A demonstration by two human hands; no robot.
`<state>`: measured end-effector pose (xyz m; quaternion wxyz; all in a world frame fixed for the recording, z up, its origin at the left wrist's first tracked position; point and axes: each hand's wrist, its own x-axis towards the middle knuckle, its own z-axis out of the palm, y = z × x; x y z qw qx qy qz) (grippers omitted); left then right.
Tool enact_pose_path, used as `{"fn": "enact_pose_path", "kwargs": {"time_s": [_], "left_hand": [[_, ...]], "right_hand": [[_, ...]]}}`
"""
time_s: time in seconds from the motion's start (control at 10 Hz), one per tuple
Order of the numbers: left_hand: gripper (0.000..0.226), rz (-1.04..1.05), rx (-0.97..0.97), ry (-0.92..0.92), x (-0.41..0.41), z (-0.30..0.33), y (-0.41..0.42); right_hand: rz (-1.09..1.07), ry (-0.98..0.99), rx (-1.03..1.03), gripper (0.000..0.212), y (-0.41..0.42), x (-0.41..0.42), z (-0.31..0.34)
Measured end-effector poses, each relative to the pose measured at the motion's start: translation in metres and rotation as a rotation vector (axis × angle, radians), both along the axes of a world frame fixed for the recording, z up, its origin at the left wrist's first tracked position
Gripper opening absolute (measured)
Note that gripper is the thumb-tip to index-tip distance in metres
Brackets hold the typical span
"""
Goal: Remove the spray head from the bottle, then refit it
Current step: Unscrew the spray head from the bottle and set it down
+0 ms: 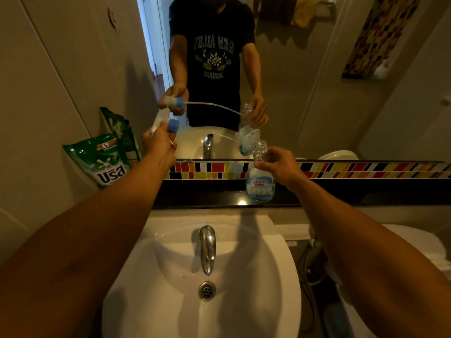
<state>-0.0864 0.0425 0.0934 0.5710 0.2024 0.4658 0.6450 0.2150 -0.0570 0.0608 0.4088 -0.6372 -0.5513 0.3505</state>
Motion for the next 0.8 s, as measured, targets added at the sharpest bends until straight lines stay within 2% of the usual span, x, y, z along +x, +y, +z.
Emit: {"fn": "enact_pose_path", "kwargs": {"time_s": [0.1, 0.3, 0.4, 0.5, 0.6, 0.7, 0.8], "left_hand": [[0.008, 0.06, -0.066, -0.02, 0.0, -0.025, -0.005], [0.03, 0.038, -0.183, 0.001, 0.002, -0.088, -0.007], [0.043, -0.001, -0.238, -0.046, 0.006, -0.117, -0.01], [0.041, -0.026, -0.286, -0.025, 0.013, -0.137, -0.013], [0.037, -0.026, -0.335, 0.042, 0.02, -0.152, -0.013], [0.034, -0.009, -0.425, 0.195, 0.023, -0.157, -0.014], [0.036, -0.078, -0.486, 0.363, 0.019, -0.167, -0.009]], "right_hand": [[0.027, 0.044, -0.011, 0.029, 0.002, -0.004, -0.002], [0.073, 0.036, -0.001, 0.039, 0.015, -0.013, -0.012], [0.105, 0.061, 0.003, 0.041, 0.024, -0.021, -0.017], [0.145, 0.072, -0.002, 0.041, 0.033, -0.033, -0.023], [0.153, 0.065, -0.005, 0.041, 0.043, -0.045, -0.032], [0.151, 0.042, -0.003, 0.04, 0.051, -0.057, -0.039], [0.167, 0.019, 0.002, 0.038, 0.059, -0.064, -0.043]]}}
